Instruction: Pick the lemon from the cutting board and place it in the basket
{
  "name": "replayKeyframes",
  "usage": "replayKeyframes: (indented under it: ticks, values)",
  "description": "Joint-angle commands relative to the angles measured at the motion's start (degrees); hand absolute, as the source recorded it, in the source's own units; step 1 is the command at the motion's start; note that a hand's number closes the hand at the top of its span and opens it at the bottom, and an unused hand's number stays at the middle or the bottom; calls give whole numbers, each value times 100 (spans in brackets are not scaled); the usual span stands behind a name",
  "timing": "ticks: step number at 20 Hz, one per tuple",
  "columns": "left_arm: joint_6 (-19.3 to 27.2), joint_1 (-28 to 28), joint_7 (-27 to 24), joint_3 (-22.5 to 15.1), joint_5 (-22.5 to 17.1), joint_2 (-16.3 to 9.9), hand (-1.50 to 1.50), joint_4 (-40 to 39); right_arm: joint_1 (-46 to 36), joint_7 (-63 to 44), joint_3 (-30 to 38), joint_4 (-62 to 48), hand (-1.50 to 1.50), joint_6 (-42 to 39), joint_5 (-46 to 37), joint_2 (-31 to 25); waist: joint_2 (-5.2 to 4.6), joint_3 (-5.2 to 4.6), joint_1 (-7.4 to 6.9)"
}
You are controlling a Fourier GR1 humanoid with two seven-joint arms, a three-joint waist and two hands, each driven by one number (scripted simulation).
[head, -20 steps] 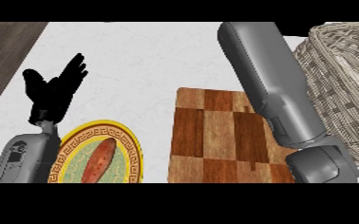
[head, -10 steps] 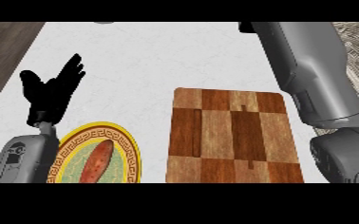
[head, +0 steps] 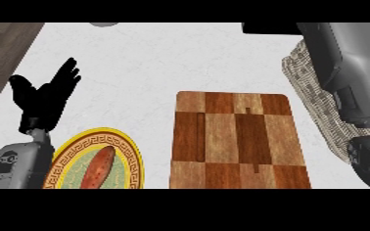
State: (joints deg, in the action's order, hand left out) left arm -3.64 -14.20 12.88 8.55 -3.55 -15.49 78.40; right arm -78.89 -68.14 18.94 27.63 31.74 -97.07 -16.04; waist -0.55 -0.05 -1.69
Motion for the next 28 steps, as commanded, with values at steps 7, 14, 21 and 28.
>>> replayKeyframes:
  ticks: [7, 14, 21, 28]
  values:
    - [127, 344, 140, -96, 45, 172, 0, 495, 1059, -357, 360, 489, 150, 440, 85, -29, 69, 8, 133]
    - [218, 397, -50, -85, 220, 194, 0, 275, 1865, 351, 636, 1208, 150, 720, 520, -15, 78, 6, 200]
    - [-41, 255, 134, 63, -51, 24, 0, 363, 2314, -282, 1145, 1277, -150, 1379, -83, -109, 45, 8, 110]
    - [148, 198, 241, -23, 171, 96, 0, 427, 2657, 719, 1055, 1879, -150, 1579, 554, -106, 64, 8, 146]
